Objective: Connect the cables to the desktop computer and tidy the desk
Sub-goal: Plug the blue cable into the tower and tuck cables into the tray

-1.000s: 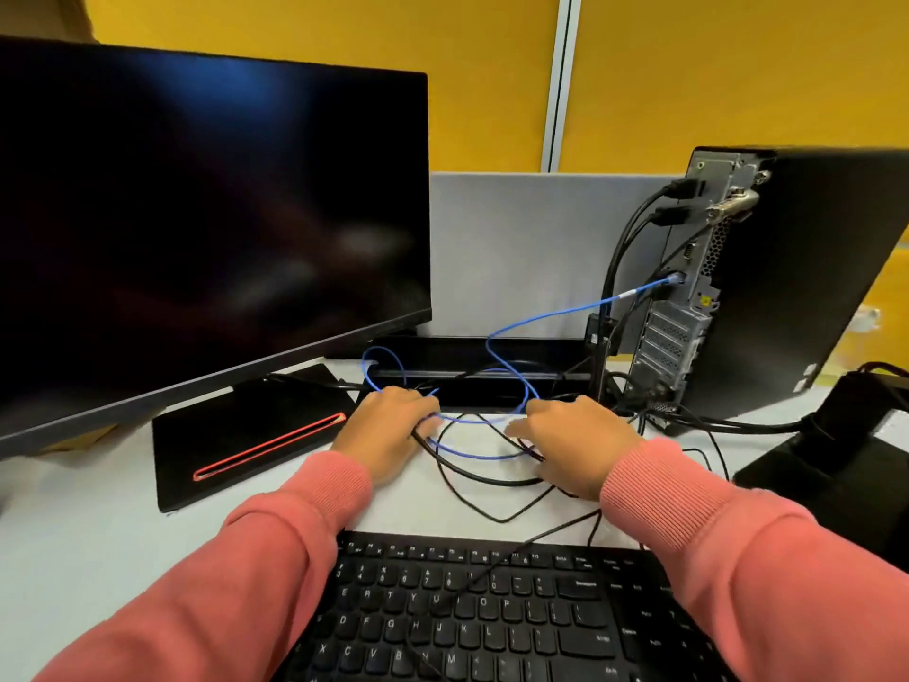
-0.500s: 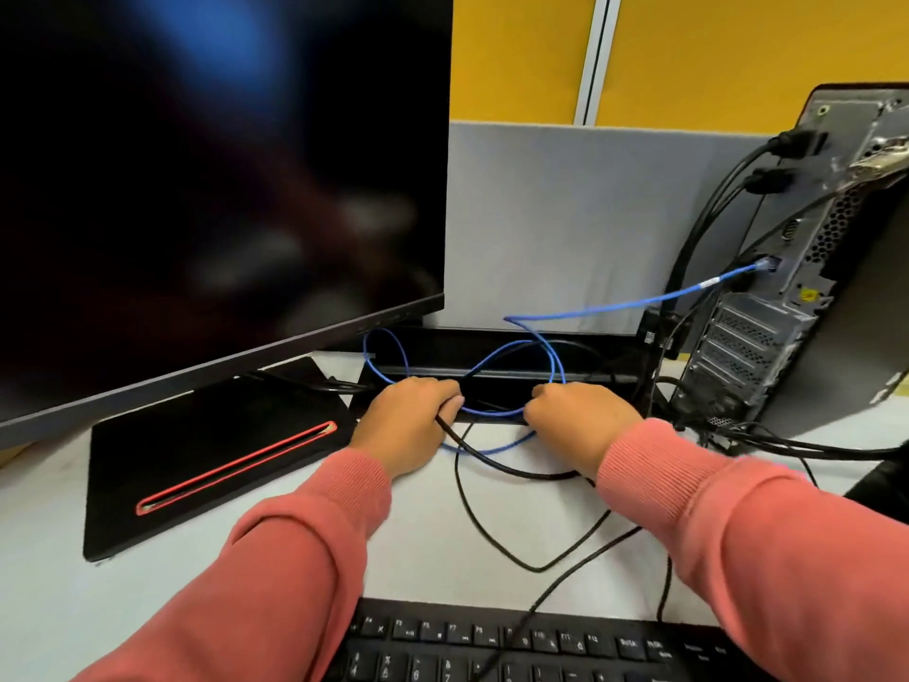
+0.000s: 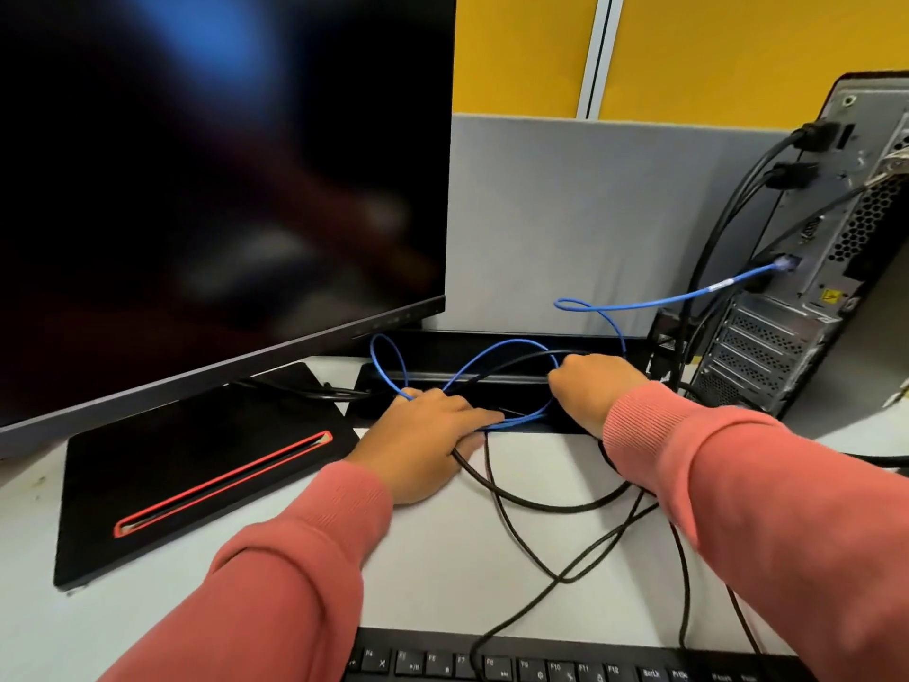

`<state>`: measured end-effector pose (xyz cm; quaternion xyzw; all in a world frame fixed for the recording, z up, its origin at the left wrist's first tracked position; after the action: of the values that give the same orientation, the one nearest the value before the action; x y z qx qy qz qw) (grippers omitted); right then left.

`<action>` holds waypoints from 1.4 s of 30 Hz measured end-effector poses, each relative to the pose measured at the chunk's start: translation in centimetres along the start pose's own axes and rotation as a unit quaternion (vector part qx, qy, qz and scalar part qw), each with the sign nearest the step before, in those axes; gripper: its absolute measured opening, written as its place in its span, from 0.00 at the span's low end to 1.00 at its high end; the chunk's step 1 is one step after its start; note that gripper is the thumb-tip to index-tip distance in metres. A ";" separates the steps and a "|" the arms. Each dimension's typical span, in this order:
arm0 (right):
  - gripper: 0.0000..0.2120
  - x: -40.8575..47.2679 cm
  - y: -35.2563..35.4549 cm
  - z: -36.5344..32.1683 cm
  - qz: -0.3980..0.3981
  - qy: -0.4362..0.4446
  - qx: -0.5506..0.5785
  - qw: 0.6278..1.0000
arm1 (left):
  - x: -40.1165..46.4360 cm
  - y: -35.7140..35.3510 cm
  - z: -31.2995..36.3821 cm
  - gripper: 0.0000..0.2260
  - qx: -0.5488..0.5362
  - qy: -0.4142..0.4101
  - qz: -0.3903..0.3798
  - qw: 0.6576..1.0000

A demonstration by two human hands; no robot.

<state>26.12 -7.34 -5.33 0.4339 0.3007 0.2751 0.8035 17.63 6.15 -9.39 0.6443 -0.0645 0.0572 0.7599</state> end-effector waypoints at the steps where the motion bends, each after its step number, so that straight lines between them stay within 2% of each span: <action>1: 0.13 0.0 0.1 0.0 -0.006 0.005 0.009 1.000 | 0.4 0.0 0.1 0.17 0.008 0.009 0.010 1.000; 3: 0.10 -0.2 0.8 0.2 0.007 0.007 0.024 1.000 | 1.3 0.0 0.4 0.15 0.026 0.033 0.017 0.999; 6: 0.03 -0.9 3.1 0.0 0.121 0.000 0.037 0.992 | 3.1 -0.1 0.9 0.12 0.035 0.082 -0.003 0.996; 8: 0.03 -1.3 3.9 -0.7 0.199 0.009 0.078 0.977 | 4.1 -0.4 1.4 0.11 0.024 0.094 -0.017 0.995; 9: 0.05 -1.2 3.6 -1.3 0.211 0.025 0.112 0.971 | 4.4 -0.7 1.5 0.12 0.011 0.094 -0.020 0.995; 11: 0.09 -0.5 1.9 -2.5 0.181 0.059 0.192 0.963 | 5.0 -1.4 1.3 0.11 -0.026 0.086 -0.010 0.996; 13: 0.11 0.1 0.3 -3.0 0.162 0.058 0.234 0.957 | 5.2 -1.9 0.7 0.11 -0.084 0.075 -0.009 0.994; 17: 0.16 0.8 -1.6 -2.6 0.117 0.014 0.265 0.957 | 4.1 -1.0 -0.3 0.21 -0.154 0.051 -0.049 0.986; 19: 0.20 1.1 -2.2 -2.5 0.068 -0.010 0.293 0.954 | 3.2 -0.3 -0.1 0.23 -0.141 0.040 -0.067 0.987; 22: 0.20 1.5 -2.3 -2.5 0.010 -0.027 0.302 0.953 | 2.2 1.0 0.7 0.26 -0.084 0.024 -0.053 0.995; 23: 0.21 1.6 -2.3 -2.6 -0.006 -0.029 0.306 0.952 | 1.8 1.8 0.9 0.27 -0.057 0.016 -0.025 0.998; 25: 0.24 1.7 -2.3 -2.8 -0.029 -0.031 0.313 0.949 | 0.8 3.8 0.9 0.32 0.004 0.003 0.079 0.997; 27: 0.25 1.5 -2.2 -2.8 -0.045 -0.040 0.323 0.944 | -0.7 5.5 -0.1 0.42 0.035 0.031 0.158 0.986; 28: 0.26 1.4 -2.1 -2.9 -0.052 -0.041 0.324 0.944 | -1.3 5.8 -0.7 0.46 0.040 0.052 0.171 0.983; 31: 0.24 1.1 -1.7 -3.2 -0.047 -0.022 0.282 0.958 | -1.7 4.8 -1.8 0.51 0.045 0.083 0.120 0.988; 34: 0.17 0.5 -0.4 -2.5 0.060 -0.033 0.234 0.970 | -1.0 3.3 -1.5 0.50 -0.008 0.081 0.073 0.994; 36: 0.12 -0.4 1.3 -1.7 0.181 -0.038 0.246 0.951 | -0.5 2.6 -1.3 0.49 -0.026 0.074 0.065 0.995; 38: 0.10 -2.1 2.8 -0.2 0.302 -0.067 0.317 0.896 | 0.0 2.4 -1.3 0.50 -0.045 0.069 0.069 0.994; 40: 0.08 -3.9 3.1 1.5 0.395 -0.131 0.399 0.817 | 0.3 2.6 -1.8 0.50 -0.063 0.077 0.077 0.992; 42: 0.11 -4.7 2.0 2.4 0.398 -0.186 0.461 0.771 | 0.7 2.4 -1.8 0.49 -0.068 0.083 0.066 0.992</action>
<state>24.31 -11.01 -1.42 0.8760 0.0363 0.3124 0.3656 17.93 8.33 -7.23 0.5789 -0.0471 0.1557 0.7990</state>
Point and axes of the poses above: each hand's wrist, its own x-axis towards the middle knuckle, its own y-axis out of the back of the hand, z = x × y, the point moved 8 cm from there along x, towards the middle knuckle, and after that the axes turned 13 degrees about y, right-handed, at the moved point
